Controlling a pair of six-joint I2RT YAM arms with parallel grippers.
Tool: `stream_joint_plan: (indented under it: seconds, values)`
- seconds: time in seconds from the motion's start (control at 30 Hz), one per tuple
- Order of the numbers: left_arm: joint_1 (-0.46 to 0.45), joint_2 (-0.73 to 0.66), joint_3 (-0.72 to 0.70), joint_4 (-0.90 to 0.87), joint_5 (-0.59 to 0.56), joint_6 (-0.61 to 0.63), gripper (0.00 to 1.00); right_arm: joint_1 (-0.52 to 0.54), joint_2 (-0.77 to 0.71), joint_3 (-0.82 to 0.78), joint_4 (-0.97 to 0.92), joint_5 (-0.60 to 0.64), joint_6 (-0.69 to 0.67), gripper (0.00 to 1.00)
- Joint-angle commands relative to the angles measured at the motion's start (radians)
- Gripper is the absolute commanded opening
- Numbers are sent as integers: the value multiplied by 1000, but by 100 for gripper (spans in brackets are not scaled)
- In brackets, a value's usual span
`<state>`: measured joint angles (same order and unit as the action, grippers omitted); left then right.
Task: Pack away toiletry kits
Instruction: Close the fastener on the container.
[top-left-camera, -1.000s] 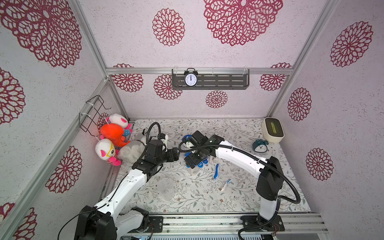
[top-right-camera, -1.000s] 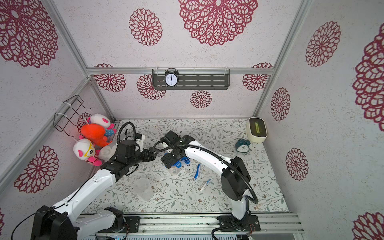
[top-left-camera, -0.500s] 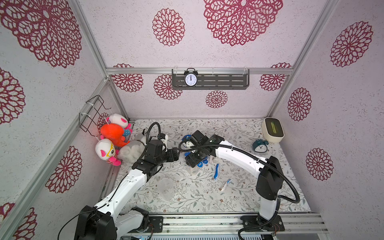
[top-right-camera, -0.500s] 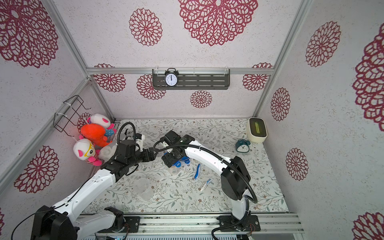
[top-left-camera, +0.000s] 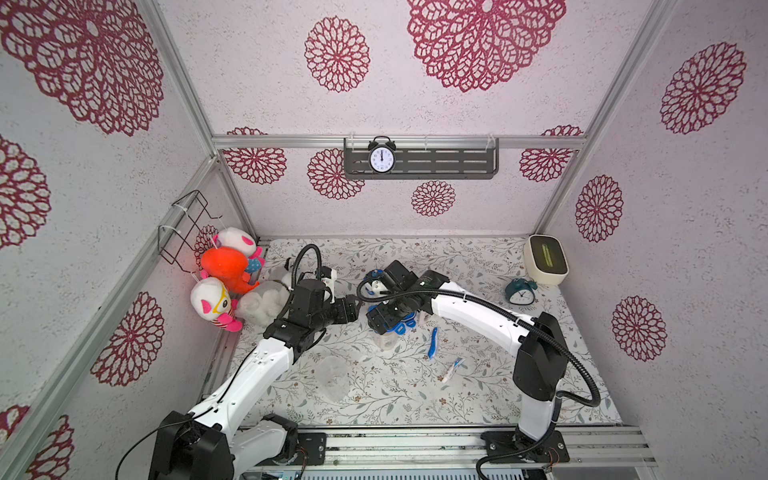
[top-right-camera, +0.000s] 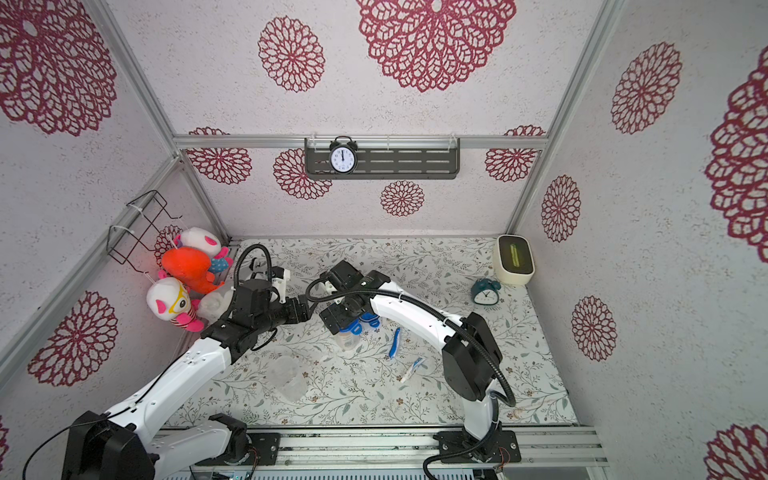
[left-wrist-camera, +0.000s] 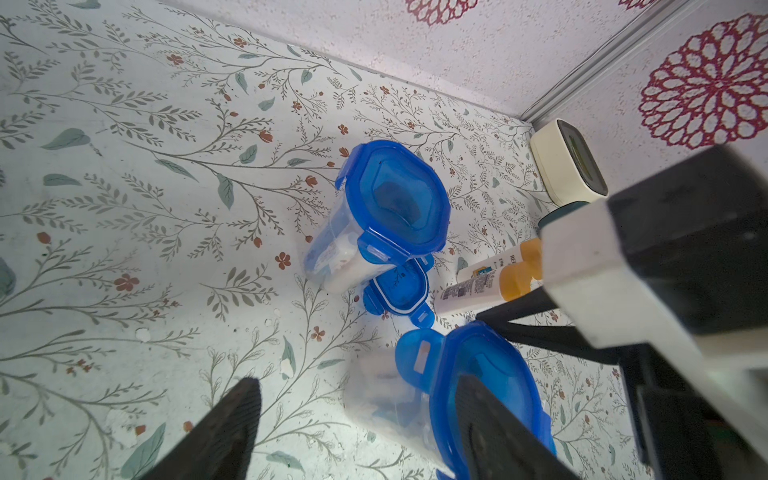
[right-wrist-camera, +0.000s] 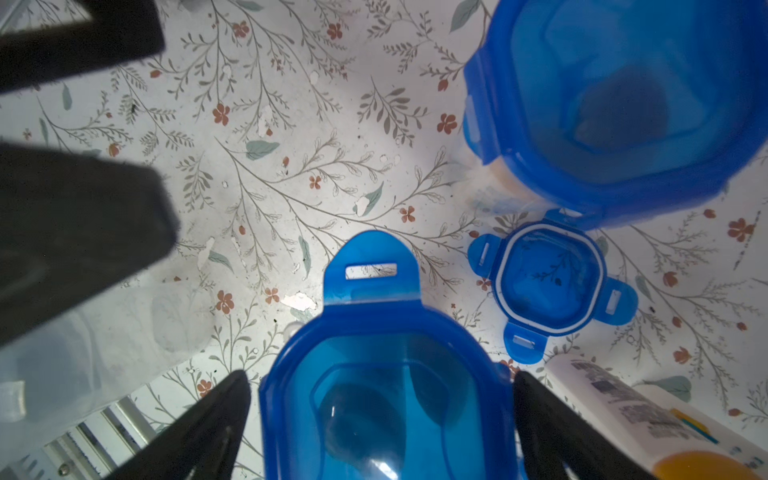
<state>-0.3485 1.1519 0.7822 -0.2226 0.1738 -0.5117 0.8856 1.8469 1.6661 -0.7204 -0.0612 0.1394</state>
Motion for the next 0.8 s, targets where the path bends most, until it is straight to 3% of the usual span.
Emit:
stream_joint_plan:
  seconds: [0.0, 0.1, 0.27, 0.5, 0.77]
  values:
    - [4, -32, 6, 27, -7, 42, 80, -17, -157, -32, 84, 3, 56, 99]
    - [-24, -49, 25, 12, -36, 102, 86, -84, -292, -156, 170, 13, 144, 99]
    - [-169, -49, 98, -102, -120, 278, 98, -264, -487, -388, 283, -52, 261, 99]
    - [-337, 55, 273, -355, -169, 406, 98, -468, -593, -593, 387, -268, 274, 99]
    - [-348, 262, 571, -688, -153, 428, 98, -632, -639, -680, 448, -476, 246, 99]
